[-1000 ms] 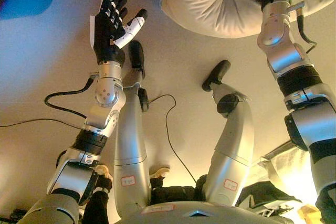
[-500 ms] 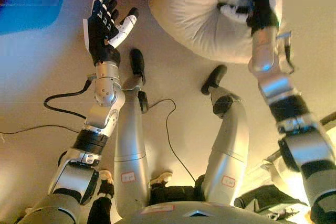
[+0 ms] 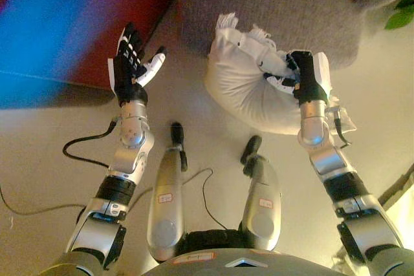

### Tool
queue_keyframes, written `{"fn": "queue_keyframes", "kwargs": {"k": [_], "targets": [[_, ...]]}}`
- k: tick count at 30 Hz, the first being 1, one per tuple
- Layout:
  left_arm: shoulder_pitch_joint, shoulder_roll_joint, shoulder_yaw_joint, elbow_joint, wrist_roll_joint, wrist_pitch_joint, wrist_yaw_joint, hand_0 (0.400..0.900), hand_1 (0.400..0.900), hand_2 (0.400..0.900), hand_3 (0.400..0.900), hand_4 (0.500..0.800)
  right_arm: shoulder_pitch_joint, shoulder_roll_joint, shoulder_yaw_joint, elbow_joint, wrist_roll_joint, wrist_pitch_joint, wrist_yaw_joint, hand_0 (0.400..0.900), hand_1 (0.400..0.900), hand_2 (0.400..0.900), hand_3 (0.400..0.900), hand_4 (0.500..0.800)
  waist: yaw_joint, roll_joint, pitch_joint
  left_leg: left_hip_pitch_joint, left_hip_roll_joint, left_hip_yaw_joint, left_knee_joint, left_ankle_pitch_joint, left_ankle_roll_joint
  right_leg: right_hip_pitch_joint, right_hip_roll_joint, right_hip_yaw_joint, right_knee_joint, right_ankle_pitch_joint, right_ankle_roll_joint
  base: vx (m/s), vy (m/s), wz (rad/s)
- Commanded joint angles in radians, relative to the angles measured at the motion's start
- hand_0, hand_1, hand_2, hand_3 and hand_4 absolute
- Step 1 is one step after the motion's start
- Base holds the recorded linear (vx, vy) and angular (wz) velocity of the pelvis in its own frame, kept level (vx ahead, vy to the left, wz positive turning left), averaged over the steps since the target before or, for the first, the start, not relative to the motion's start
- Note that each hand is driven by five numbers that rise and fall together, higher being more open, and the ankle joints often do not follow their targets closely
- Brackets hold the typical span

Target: Pick up the pillow and put it on the sofa.

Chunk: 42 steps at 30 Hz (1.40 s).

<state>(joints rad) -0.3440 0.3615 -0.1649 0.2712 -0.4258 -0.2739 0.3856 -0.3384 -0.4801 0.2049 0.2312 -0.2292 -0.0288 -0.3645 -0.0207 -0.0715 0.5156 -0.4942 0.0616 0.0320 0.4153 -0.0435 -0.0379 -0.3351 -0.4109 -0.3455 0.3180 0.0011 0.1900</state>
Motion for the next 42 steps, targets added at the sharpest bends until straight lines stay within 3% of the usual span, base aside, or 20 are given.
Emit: {"fn": "queue_keyframes", "kwargs": {"k": [1, 4, 9, 17, 21, 23, 25, 26, 28, 33, 34, 35, 39, 42], "targets": [[0.037, 0.0, 0.033, -0.052, 0.074, -0.078, -0.054, 0.9, 0.9, 0.9, 0.9, 0.8, -0.049, -0.029, -0.141, -0.202, 0.016, -0.199, -0.029, 0.4, 0.4, 0.4, 0.4, 0.5, -0.002, -0.02, -0.197, 0.137, 0.048, -0.018, -0.129, -0.002, -0.067, 0.127, -0.044, -0.034, -0.196, 0.223, 0.055, 0.19, 0.029, -0.13], [0.127, 0.0, 0.079, -0.067, 0.081, -0.06, -0.113, 0.9, 0.9, 0.9, 0.9, 0.8, 0.042, -0.022, -0.197, -0.289, 0.029, -0.218, 0.026, 0.4, 0.4, 0.4, 0.4, 0.5, -0.001, -0.024, -0.31, 0.298, 0.056, 0.027, -0.272, 0.016, -0.076, 0.246, -0.019, -0.064, -0.311, 0.295, 0.072, 0.16, 0.059, -0.24], [0.205, -0.006, 0.113, -0.102, 0.109, -0.038, -0.156, 0.9, 0.9, 0.9, 0.9, 0.8, 0.09, -0.013, -0.253, -0.359, 0.043, -0.221, 0.066, 0.4, 0.4, 0.4, 0.4, 0.5, -0.001, -0.039, -0.408, 0.431, 0.027, 0.093, -0.426, 0.055, -0.055, 0.295, -0.035, -0.075, -0.36, 0.352, 0.072, 0.11, 0.093, -0.25], [0.271, -0.016, 0.145, -0.161, 0.091, -0.027, -0.202, 0.9, 0.9, 0.9, 0.9, 0.8, 0.064, -0.023, -0.277, -0.345, 0.148, -0.235, 0.107, 0.4, 0.4, 0.4, 0.4, 0.5, 0.034, -0.062, -0.439, 0.502, 0.049, 0.092, -0.439, 0.041, -0.05, 0.341, -0.016, -0.067, -0.334, 0.303, 0.072, 0.08, 0.003, -0.01], [0.286, -0.01, 0.128, -0.187, 0.058, -0.025, -0.228, 0.9, 0.9, 0.9, 0.9, 0.8, -0.051, -0.085, -0.217, -0.192, 0.213, -0.22, 0.114, 0.4, 0.4, 0.4, 0.4, 0.5, 0.073, -0.078, -0.433, 0.503, 0.063, 0.079, -0.436, 0.046, -0.058, 0.367, 0.0, -0.085, -0.344, 0.283, 0.072, 0.06, -0.034, 0.15], [0.285, -0.011, 0.13, -0.187, 0.058, -0.025, -0.229, 0.9, 0.9, 0.9, 0.9, 0.8, -0.059, -0.088, -0.213, -0.183, 0.216, -0.224, 0.113, 0.4, 0.4, 0.4, 0.4, 0.5, 0.071, -0.076, -0.431, 0.503, 0.064, 0.078, -0.435, 0.045, -0.059, 0.367, 0.001, -0.085, -0.344, 0.283, 0.072, 0.02, -0.02, 0.07], [0.31, 0.001, 0.11, -0.209, 0.017, -0.028, -0.253, 0.9, 0.9, 0.9, 0.9, 0.8, -0.255, -0.214, -0.127, 0.021, 0.267, -0.206, 0.096, 0.4, 0.4, 0.4, 0.4, 0.5, 0.111, -0.088, -0.414, 0.483, 0.076, 0.062, -0.43, 0.055, -0.069, 0.37, 0.014, -0.1, -0.348, 0.267, 0.072, 0.05, -0.06, 0.22], [0.309, 0.0, 0.111, -0.208, 0.017, -0.028, -0.253, 0.9, 0.9, 0.9, 0.9, 0.8, -0.257, -0.215, -0.125, 0.023, 0.267, -0.206, 0.096, 0.4, 0.4, 0.4, 0.4, 0.5, 0.11, -0.088, -0.414, 0.482, 0.075, 0.061, -0.43, 0.055, -0.068, 0.369, 0.013, -0.1, -0.348, 0.267, 0.072, 0.04, -0.068, 0.25], [0.311, 0.027, 0.084, -0.214, -0.025, -0.034, -0.262, 0.9, 0.9, 0.9, 0.9, 0.8, -0.464, -0.314, -0.024, 0.264, 0.312, -0.178, 0.076, 0.4, 0.4, 0.4, 0.4, 0.5, 0.147, -0.098, -0.398, 0.458, 0.085, 0.047, -0.433, 0.069, -0.078, 0.362, 0.025, -0.112, -0.354, 0.255, 0.072, 0.02, -0.066, 0.17], [0.263, 0.085, 0.011, -0.231, -0.114, -0.055, -0.311, 0.9, 0.9, 0.9, 0.9, 0.8, -0.878, -0.407, 0.208, 0.798, 0.43, -0.142, 0.103, 0.4, 0.4, 0.4, 0.4, 0.5, 0.218, -0.095, -0.359, 0.372, 0.09, 0.007, -0.444, 0.113, -0.097, 0.324, 0.04, -0.133, -0.384, 0.251, 0.072, -0.05, -0.072, 0.26], [0.246, 0.092, -0.005, -0.239, -0.13, -0.054, -0.328, 0.9, 0.9, 0.9, 0.9, 0.8, -0.943, -0.424, 0.255, 0.894, 0.417, -0.127, 0.108, 0.62, 0.62, 0.62, 0.62, 0.632, 0.231, -0.089, -0.355, 0.355, 0.088, -0.003, -0.448, 0.121, -0.101, 0.317, 0.044, -0.14, -0.39, 0.25, 0.072, -0.03, -0.079, 0.36], [0.232, 0.092, -0.02, -0.244, -0.14, -0.052, -0.337, 0.9, 0.9, 0.9, 0.9, 0.8, -0.965, -0.432, 0.251, 0.958, 0.433, -0.115, 0.108, 0.9, 0.9, 0.9, 0.9, 0.8, 0.245, -0.082, -0.355, 0.345, 0.088, -0.012, -0.453, 0.128, -0.103, 0.312, 0.046, -0.147, -0.394, 0.245, 0.072, 0.01, -0.067, 0.33], [0.199, 0.094, -0.076, -0.255, -0.168, -0.039, -0.376, 0.9, 0.9, 0.9, 0.9, 0.8, -1.002, -0.502, 0.249, 1.067, 0.473, -0.085, 0.109, 0.9, 0.9, 0.9, 0.9, 0.8, 0.29, -0.064, -0.36, 0.332, 0.087, -0.045, -0.475, 0.148, -0.11, 0.324, 0.056, -0.182, -0.403, 0.219, 0.072, 0.07, -0.057, 0.27], [0.216, 0.098, -0.083, -0.251, -0.163, -0.028, -0.374, 0.9, 0.9, 0.9, 0.9, 0.8, -0.99, -0.54, 0.231, 1.071, 0.496, -0.079, 0.097, 0.9, 0.9, 0.9, 0.9, 0.8, 0.303, -0.057, -0.369, 0.33, 0.082, -0.069, -0.48, 0.15, -0.112, 0.341, 0.06, -0.203, -0.405, 0.208, 0.072, 0.07, -0.038, 0.25]]}}
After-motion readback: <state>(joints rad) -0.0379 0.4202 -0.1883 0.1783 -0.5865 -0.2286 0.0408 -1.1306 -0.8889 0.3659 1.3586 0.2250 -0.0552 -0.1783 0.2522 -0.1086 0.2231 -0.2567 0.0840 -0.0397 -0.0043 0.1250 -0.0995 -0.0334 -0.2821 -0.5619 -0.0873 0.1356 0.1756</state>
